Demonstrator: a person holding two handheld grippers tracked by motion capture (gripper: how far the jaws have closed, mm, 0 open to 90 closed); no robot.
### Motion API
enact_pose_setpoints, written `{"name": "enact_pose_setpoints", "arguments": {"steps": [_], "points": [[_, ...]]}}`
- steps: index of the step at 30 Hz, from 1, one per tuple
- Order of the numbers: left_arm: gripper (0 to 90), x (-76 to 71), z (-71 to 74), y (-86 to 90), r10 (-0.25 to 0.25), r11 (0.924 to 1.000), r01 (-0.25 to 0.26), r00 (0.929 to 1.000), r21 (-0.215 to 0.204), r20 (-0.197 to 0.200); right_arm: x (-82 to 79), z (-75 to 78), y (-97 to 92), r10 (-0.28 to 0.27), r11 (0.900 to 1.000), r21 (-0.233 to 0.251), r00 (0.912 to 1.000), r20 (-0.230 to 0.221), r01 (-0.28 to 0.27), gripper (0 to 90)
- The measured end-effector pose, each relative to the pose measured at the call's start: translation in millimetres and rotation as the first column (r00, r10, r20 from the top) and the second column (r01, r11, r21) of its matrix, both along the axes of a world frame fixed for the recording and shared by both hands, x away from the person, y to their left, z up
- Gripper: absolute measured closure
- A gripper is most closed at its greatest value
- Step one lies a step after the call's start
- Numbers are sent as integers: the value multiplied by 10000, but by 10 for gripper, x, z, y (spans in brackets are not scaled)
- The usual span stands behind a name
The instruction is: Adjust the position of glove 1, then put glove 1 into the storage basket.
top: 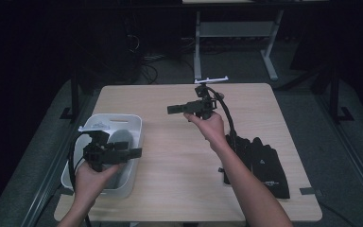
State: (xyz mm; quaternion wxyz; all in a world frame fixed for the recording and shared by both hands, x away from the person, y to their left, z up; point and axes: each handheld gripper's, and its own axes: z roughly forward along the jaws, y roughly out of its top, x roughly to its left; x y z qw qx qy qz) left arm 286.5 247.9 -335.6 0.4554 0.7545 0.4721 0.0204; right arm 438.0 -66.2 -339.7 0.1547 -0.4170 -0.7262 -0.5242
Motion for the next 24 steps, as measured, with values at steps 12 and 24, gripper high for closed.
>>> {"name": "enact_pose_setpoints", "arguments": {"steps": [12, 24], "points": [[225, 8, -4, -88, -280, 9996, 280, 9996, 48, 16, -59, -48, -236, -388, 9992, 22, 9992, -102, 388, 381], [225, 28, 9, -183, -458, 9989, 458, 9989, 2, 27, -101, -143, -429, -621, 9981, -36, 9976, -317, 620, 376]]}}
